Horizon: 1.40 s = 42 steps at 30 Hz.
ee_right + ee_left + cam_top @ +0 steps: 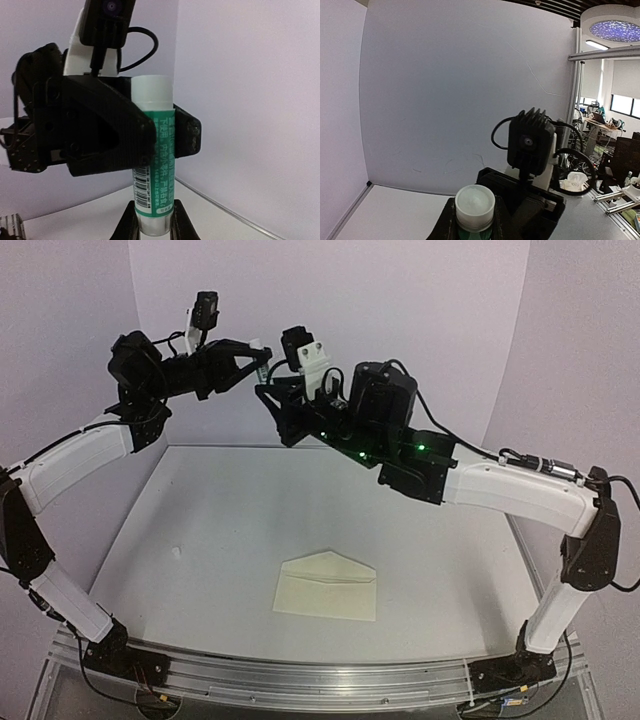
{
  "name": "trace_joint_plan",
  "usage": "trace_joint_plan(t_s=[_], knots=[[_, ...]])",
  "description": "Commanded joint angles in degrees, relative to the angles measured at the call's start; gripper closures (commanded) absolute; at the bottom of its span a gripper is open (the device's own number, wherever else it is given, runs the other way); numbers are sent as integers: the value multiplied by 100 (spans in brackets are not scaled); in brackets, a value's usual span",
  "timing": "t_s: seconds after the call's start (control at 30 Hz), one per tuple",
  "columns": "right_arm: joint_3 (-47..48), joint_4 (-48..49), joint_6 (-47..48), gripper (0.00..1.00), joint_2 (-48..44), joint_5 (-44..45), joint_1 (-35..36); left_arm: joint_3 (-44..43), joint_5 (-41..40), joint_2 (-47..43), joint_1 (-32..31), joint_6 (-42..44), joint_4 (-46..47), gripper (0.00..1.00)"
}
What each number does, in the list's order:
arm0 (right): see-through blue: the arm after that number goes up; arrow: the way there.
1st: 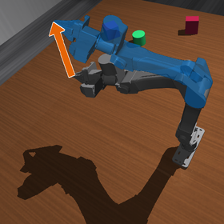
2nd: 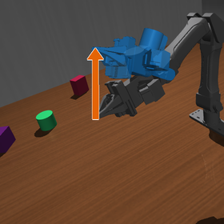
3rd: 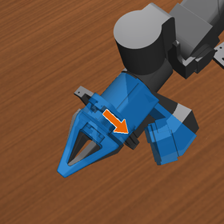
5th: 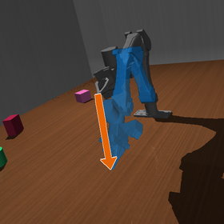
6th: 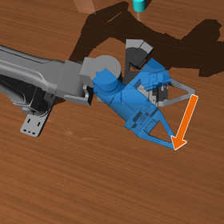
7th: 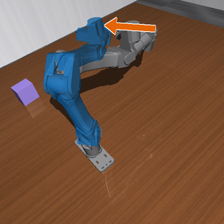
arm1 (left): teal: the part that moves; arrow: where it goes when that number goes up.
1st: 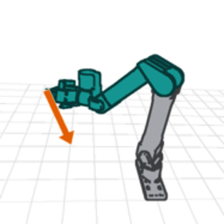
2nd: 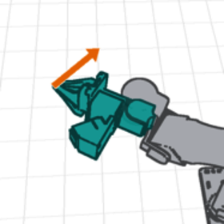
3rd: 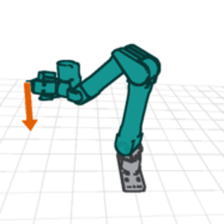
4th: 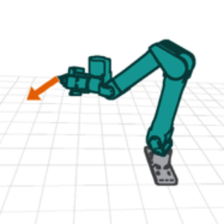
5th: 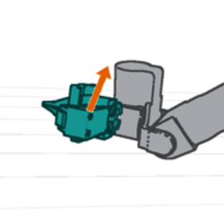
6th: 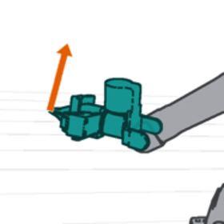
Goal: Place the letter into the envelope and seal it
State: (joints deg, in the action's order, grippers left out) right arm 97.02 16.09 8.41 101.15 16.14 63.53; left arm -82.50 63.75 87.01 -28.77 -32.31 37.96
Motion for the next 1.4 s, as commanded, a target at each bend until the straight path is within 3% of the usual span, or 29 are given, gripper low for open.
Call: trace_joint_plan(t_s=[0.0, 0.3, 0.57, 0.77, 0.8, 0.83, 0.87, 0.93, 0.97, 1.1, 1.23, 1.37], knots=[[-194, -74, -1155, 100, -380, -3811, -768, 218, 769, -159, -164, 187, 275, 100], [700, -42, -2426, 100, 227, -6935, -1381, 346, 1647, -179, -250, 378, 754, 100], [1327, 669, -3560, 100, 787, -8229, -1617, 437, 1951, -253, -258, 58, 1116, 100], [1637, 872, -3893, 96, 1002, -8562, -1660, 462, 1880, -291, -260, -17, 1202, 100], [1603, 874, -3887, 87, 977, -8386, -1665, 454, 1802, -296, -259, -59, 1211, 100], [1451, 876, -3808, 68, 914, -8132, -1690, 426, 1654, -292, -254, -109, 1188, 100], [1180, 882, -3707, 56, 779, -7696, -1705, 381, 1504, -291, -247, -113, 1102, 100], [484, 884, -3147, 27, 280, -6433, -1710, 312, 1074, -300, -185, -125, 900, 100], [-26, 912, -2877, 20, 28, -5832, -1699, 259, 802, -297, -148, -198, 839, 100], [-1178, 1030, -1390, 17, -754, -3637, -1211, 60, 191, -236, -105, -453, 726, 100], [-1277, 1035, -175, 20, -819, -2350, -518, -2, 26, -190, -107, -430, 564, 100], [-1075, 1039, 214, 27, -669, -999, -240, 12, -52, -198, -113, -312, 351, 100]])
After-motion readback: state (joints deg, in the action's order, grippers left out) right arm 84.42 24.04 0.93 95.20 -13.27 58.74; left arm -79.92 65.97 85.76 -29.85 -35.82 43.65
